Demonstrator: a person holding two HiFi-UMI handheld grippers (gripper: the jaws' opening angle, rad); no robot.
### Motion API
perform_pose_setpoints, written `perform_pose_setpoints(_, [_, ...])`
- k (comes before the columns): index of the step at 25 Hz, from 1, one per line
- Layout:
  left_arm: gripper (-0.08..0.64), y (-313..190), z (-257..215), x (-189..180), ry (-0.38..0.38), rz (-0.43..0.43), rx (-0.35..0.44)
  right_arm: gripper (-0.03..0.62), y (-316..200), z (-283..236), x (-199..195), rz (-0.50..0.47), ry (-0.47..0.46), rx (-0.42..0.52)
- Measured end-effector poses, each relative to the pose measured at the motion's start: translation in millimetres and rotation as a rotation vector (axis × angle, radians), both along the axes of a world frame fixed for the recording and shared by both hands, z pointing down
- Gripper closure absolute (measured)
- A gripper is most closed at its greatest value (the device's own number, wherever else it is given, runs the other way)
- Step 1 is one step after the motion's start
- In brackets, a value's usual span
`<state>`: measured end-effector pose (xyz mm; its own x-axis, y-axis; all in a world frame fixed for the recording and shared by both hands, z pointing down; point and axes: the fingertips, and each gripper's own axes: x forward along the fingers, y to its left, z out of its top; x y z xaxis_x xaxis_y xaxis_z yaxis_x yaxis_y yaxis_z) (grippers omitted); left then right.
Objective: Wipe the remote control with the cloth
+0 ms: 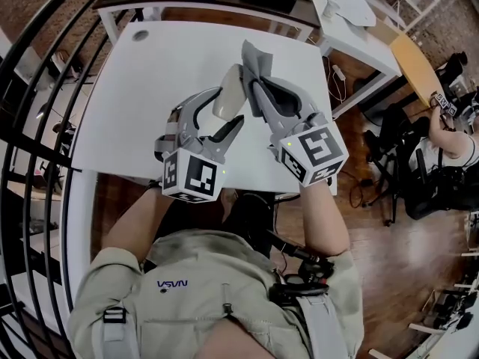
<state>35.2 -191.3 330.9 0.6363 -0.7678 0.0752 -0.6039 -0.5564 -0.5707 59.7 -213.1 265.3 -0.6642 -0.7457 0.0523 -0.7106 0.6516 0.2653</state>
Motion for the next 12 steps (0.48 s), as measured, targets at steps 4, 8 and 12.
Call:
perform_pose_setpoints(4, [0.264, 11, -18, 5, -0.004, -0.001, 0.073, 0.571, 26, 8, -25, -0.094, 0.111, -0.012])
perform_pose_setpoints(8, [0.264, 17, -22, 6, -0.014, 0.015, 0.108, 0.571, 60, 20, -58, -0.262, 0.263, -0.035])
perform_pose_setpoints(12, [0.264, 20, -21, 6, -0.015, 0.025, 0.134, 0.572, 59, 11, -55, -0.255, 0.237, -0.014])
